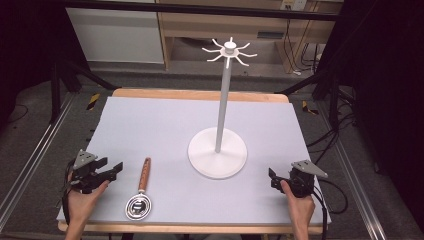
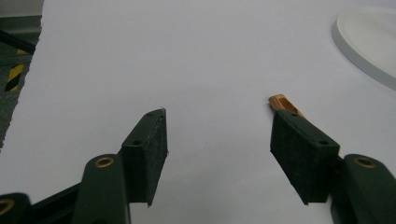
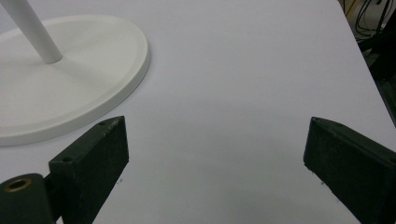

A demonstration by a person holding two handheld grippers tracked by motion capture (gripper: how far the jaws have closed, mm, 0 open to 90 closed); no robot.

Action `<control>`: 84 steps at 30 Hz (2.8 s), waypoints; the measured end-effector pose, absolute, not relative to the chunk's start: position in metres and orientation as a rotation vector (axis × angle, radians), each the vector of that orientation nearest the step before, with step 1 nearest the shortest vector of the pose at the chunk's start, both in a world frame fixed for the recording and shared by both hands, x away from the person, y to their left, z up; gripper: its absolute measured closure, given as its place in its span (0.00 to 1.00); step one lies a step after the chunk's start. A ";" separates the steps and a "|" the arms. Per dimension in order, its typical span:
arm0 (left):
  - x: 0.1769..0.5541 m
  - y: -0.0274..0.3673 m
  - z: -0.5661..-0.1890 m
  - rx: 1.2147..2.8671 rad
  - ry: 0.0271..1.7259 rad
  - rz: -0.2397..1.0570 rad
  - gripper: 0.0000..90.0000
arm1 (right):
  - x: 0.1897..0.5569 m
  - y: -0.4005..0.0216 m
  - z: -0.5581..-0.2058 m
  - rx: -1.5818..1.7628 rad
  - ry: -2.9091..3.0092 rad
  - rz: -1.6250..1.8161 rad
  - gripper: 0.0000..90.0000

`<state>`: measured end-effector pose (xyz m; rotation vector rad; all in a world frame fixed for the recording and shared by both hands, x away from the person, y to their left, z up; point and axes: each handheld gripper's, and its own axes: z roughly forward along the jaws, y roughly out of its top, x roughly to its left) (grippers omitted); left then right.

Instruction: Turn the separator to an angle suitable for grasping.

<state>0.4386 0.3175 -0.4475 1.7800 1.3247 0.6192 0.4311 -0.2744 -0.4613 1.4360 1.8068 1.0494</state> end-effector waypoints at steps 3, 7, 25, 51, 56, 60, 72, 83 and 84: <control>0.437 0.314 -0.445 1.774 1.321 0.604 0.43 | 0.430 -0.275 -0.461 1.442 1.806 1.048 0.08; 0.434 0.306 -0.438 1.786 1.306 0.600 0.45 | 0.430 -0.275 -0.461 1.450 1.822 1.051 0.08; 0.434 0.272 -0.432 1.879 1.251 0.581 0.49 | 0.431 -0.276 -0.459 1.449 1.849 1.041 0.08; 0.443 0.236 -0.451 2.099 1.273 0.463 0.53 | 0.433 -0.272 -0.461 1.460 1.899 1.021 0.08; 0.443 0.234 -0.456 2.120 1.296 0.439 0.58 | 0.433 -0.272 -0.461 1.462 1.902 1.021 0.08; 0.444 0.233 -0.459 2.133 1.316 0.424 0.61 | 0.433 -0.272 -0.461 1.464 1.911 1.015 0.08; 0.449 0.233 -0.463 2.106 1.348 0.369 0.64 | 0.434 -0.271 -0.462 1.468 1.920 1.022 0.08; 0.453 0.222 -0.463 2.132 1.300 0.368 0.68 | 0.434 -0.271 -0.462 1.472 1.919 1.020 0.08; 0.453 0.220 -0.462 2.138 1.294 0.368 0.68 | 0.434 -0.271 -0.462 1.472 1.919 1.020 0.08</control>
